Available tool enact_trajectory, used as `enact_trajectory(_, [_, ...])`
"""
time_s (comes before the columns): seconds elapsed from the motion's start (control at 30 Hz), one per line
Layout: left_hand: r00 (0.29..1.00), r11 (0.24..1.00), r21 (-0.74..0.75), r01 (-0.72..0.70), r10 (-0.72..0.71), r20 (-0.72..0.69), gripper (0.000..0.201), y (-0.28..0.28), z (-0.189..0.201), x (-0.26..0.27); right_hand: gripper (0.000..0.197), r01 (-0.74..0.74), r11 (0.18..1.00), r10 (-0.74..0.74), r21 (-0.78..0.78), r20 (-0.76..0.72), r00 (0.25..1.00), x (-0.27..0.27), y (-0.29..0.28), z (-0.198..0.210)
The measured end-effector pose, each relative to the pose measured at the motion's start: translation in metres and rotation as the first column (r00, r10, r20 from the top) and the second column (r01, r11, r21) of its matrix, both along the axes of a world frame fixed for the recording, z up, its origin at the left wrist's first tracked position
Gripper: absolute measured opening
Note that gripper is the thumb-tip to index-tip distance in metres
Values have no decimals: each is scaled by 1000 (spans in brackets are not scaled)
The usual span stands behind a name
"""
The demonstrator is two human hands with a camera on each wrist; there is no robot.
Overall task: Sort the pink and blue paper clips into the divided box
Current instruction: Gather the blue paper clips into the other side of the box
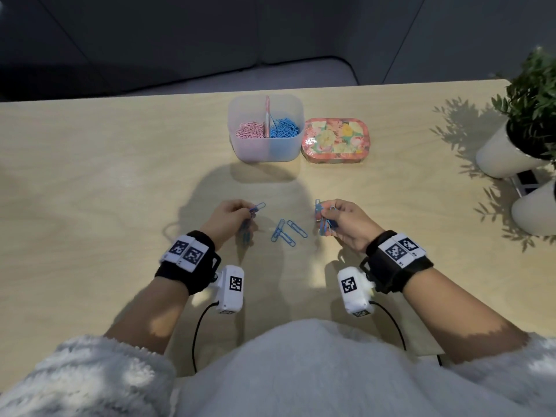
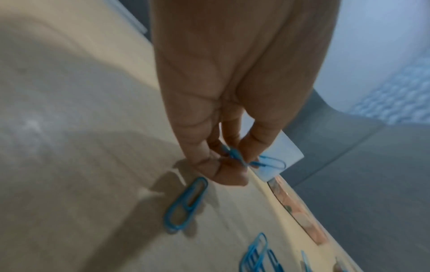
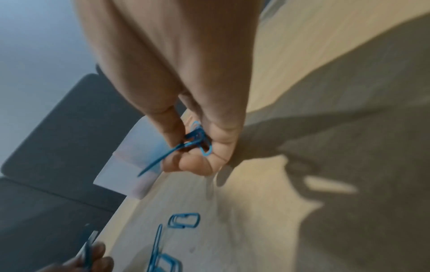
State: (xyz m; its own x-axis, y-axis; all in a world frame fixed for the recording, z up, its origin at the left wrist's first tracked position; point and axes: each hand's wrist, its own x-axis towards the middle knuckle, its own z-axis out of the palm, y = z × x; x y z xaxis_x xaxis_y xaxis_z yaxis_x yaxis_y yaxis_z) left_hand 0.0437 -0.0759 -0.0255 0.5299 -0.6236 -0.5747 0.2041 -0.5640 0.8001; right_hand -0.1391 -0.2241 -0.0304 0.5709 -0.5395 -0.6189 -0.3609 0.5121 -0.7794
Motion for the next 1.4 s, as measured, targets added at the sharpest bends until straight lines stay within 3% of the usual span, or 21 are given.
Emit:
enact_trajectory(0.1, [931, 987, 40, -155, 159, -329, 31, 0, 5, 1, 27, 4, 997, 1, 79, -55, 998, 1, 2, -2])
enact_trajectory(0.17, [938, 992, 77, -102, 121, -324, 36, 2, 5, 1, 24, 52, 987, -40, 154, -78, 996, 3, 4, -2])
enact_trajectory(0.23, [984, 995, 92, -24, 40, -174, 42, 4, 3, 0, 26, 89, 985, -73, 147, -108, 991, 5, 8, -5])
enact_trajectory(0.3, [991, 989, 118, 86, -97, 93, 43, 6, 1, -2, 31, -2, 997, -8, -72, -142, 990, 6, 14, -10])
enact_trajectory(0.33, [951, 976, 162, 144, -182, 251, 41, 8, 0, -2, 31, -102, 968, 61, -228, -183, 981, 7, 18, -12])
enact_trajectory(0.4, [832, 945, 261, 199, -303, 464, 30, 12, -1, 0, 28, -325, 816, 180, -477, -326, 928, 12, 27, -11])
enact_trajectory(0.53, [740, 879, 402, 257, -446, 502, 22, 19, 2, 2, 15, -592, 599, 285, -539, -547, 787, 22, 36, -8])
enact_trajectory(0.63, [698, 849, 464, 253, -492, 521, 18, 22, 6, 1, 20, -667, 557, 320, -494, -614, 721, 31, 27, -2])
enact_trajectory(0.8, [677, 815, 517, 262, -537, 503, 18, 16, 13, -8, 17, -653, 525, 264, -546, -624, 735, 46, 1, 14])
enact_trajectory(0.87, [662, 793, 544, 273, -565, 492, 16, 10, 11, -11, 19, -619, 548, 264, -562, -586, 766, 55, -8, 19])
enact_trajectory(1.03, [654, 747, 580, 325, -620, 434, 19, 1, 7, -9, 36, -220, 657, 30, -721, -266, 963, 111, -45, 60])
enact_trajectory(1.1, [657, 739, 575, 351, -632, 411, 21, -1, 8, -7, 38, -78, 705, -54, -705, -163, 985, 138, -60, 78])
enact_trajectory(1.17, [655, 736, 561, 378, -641, 400, 19, -4, 11, -5, 33, -29, 727, -81, -686, -127, 989, 160, -71, 88])
enact_trajectory(1.3, [696, 803, 452, 388, -577, 427, 8, -20, 29, 3, 34, -127, 716, 1, -686, -181, 984, 182, -84, 85])
enact_trajectory(1.4, [730, 890, 304, 339, -453, 512, 16, -49, 52, 13, 41, -319, 617, 113, -720, -319, 941, 176, -81, 79])
